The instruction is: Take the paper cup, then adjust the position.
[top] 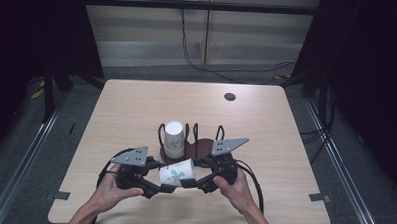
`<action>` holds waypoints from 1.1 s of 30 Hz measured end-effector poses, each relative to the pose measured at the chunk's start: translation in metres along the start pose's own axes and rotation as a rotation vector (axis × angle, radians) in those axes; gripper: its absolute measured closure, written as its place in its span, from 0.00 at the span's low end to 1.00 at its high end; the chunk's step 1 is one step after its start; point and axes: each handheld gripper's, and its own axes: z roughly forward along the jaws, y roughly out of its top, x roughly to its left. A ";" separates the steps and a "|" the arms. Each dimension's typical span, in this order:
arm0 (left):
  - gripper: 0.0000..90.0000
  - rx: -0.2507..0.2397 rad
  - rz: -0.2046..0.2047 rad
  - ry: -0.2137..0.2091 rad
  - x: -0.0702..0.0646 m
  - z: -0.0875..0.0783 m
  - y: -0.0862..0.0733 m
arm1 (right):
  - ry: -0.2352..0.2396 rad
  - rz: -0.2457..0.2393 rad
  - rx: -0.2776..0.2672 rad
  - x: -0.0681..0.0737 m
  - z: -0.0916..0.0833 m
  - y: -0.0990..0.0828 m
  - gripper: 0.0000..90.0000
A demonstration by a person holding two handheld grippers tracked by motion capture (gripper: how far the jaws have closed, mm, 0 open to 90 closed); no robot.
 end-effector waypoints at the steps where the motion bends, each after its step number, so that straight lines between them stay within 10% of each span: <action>1: 0.39 0.002 -0.002 0.001 0.000 0.000 0.000 | 0.002 -0.002 -0.001 0.000 0.000 0.001 0.27; 15: 0.21 0.020 -0.013 0.049 0.002 -0.003 -0.002 | -0.008 -0.003 -0.005 0.001 -0.003 0.004 0.32; 33: 0.18 0.079 -0.051 0.183 0.015 -0.026 -0.010 | -0.138 0.006 0.044 -0.003 -0.033 0.005 0.32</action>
